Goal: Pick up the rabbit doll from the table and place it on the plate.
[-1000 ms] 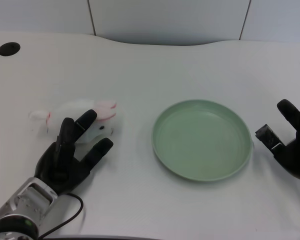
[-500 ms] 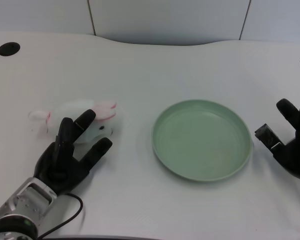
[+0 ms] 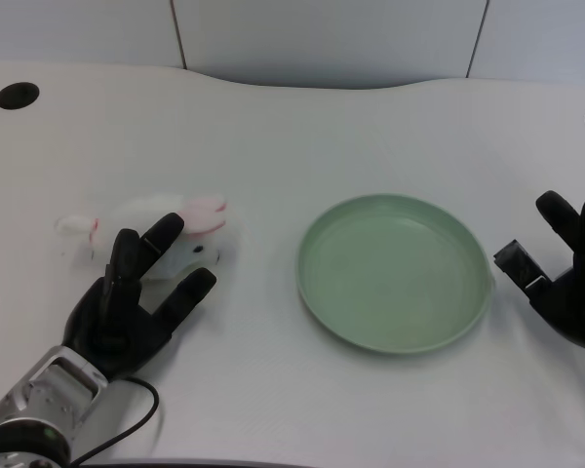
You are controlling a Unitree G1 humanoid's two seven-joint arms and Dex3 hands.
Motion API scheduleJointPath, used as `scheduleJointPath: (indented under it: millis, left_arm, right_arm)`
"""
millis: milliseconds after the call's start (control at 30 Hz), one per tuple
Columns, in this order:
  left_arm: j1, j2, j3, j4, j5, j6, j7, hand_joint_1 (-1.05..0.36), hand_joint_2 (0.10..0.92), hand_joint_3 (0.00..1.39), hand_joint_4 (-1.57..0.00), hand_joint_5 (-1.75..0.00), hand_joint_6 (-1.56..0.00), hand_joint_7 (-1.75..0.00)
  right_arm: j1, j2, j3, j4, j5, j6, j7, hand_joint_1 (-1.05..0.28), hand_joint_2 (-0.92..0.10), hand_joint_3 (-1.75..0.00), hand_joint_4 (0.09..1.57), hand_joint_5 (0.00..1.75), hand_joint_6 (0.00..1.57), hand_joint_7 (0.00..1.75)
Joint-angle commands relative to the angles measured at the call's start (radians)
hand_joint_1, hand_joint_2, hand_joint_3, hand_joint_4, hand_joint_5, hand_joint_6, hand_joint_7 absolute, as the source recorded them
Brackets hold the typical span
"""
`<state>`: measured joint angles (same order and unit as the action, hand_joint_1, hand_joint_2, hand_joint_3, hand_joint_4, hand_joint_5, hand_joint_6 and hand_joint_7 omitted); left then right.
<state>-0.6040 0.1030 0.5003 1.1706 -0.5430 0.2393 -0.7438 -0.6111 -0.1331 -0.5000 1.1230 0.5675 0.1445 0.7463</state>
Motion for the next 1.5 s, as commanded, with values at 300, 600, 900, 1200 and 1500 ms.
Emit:
scheduleJointPath:
  millis: [300,600,900,1200,1500]
  left_arm:
    - [0.003,0.024,0.006,0.002,0.001,-0.004,-0.019,-0.66,0.921,0.37,-0.31,-1.51,-0.51,-0.73]
    - [0.002,0.019,0.008,0.000,0.000,-0.003,-0.005,-0.66,0.921,0.36,-0.33,-1.53,-0.54,-0.73]
    - [0.002,0.020,0.009,-0.002,0.001,-0.002,-0.005,-0.66,0.921,0.38,-0.33,-1.53,-0.55,-0.72]
    - [0.004,0.019,0.011,-0.004,0.004,-0.007,-0.005,-0.66,0.921,0.38,-0.33,-1.53,-0.55,-0.73]
    - [0.004,0.022,0.012,-0.008,0.004,0.000,-0.003,-0.67,0.921,0.38,-0.34,-1.54,-0.56,-0.72]
  right_arm:
    - [-0.006,-0.012,-0.007,0.012,-0.002,-0.007,0.009,-0.66,-0.92,-0.28,0.60,1.75,0.54,1.73]
    - [-0.008,-0.016,-0.004,0.017,-0.009,-0.017,0.009,-0.67,-0.92,-0.29,0.60,1.75,0.54,1.73]
    - [-0.007,-0.016,-0.005,0.017,-0.006,-0.019,0.009,-0.67,-0.92,-0.27,0.60,1.75,0.55,1.72]
    - [-0.008,-0.018,-0.006,0.019,-0.005,-0.013,0.015,-0.66,-0.92,-0.27,0.60,1.75,0.55,1.70]
    - [-0.007,-0.013,-0.005,0.010,-0.003,-0.009,0.008,-0.66,-0.92,-0.28,0.61,1.75,0.54,1.74]
